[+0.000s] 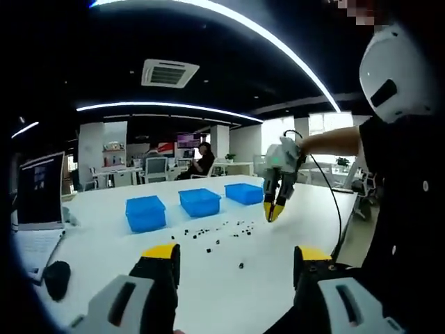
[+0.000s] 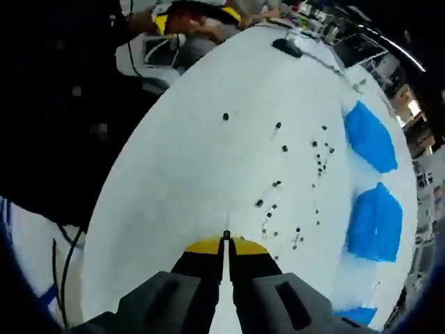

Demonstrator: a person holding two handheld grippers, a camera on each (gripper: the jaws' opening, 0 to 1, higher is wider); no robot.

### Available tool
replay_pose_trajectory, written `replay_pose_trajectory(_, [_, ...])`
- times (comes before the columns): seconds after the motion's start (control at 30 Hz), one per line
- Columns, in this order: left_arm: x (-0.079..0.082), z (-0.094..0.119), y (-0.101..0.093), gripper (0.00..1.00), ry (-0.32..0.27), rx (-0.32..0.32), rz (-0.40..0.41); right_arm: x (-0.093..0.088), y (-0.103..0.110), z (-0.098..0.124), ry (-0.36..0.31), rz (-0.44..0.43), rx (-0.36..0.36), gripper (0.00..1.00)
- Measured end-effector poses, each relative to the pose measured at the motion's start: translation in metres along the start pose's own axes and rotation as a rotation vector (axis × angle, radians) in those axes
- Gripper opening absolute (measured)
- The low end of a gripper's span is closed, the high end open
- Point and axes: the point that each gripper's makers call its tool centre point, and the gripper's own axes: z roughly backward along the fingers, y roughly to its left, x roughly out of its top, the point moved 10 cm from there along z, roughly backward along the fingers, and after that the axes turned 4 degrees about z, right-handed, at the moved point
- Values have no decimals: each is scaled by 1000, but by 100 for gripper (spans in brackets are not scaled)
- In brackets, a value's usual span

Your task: Pick up the resistors one by one and place each resistor into its matching bin, sorting the parts by color and model until every resistor is separated into the correct bin for its type

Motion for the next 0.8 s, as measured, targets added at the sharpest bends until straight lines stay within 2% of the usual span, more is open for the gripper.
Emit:
replay_pose_trajectory(0.03, [2,1,2,67,-19,15,-1,2,4,9,-79,-65,-46,6])
replay_pose_trajectory(0.2, [9,3,4,68,-67,40,7,5,28,36,-394,-255,-260,6])
replay_pose_trajectory(0.33, [10,2,0,68,-75,65,-17,6,53,44,-562,-357,-457,6])
replay_pose_trajectory(0.47, [8,-1,-5,69,-79,89,-43,20,67,43,-655,-400,-651,6])
replay_pose_trajectory(0.57, [7,-2,-5,69,-83,119,-50,40,64,39,-742,-434,-745,6])
replay_pose_trajectory(0.63, [8,-2,-3,69,-102,150,-38,54,52,37,-785,-442,-808,6])
replay_pose_trajectory(0.8, [10,3,-2,69,-121,205,-52,79,16,30,-848,-464,-863,6])
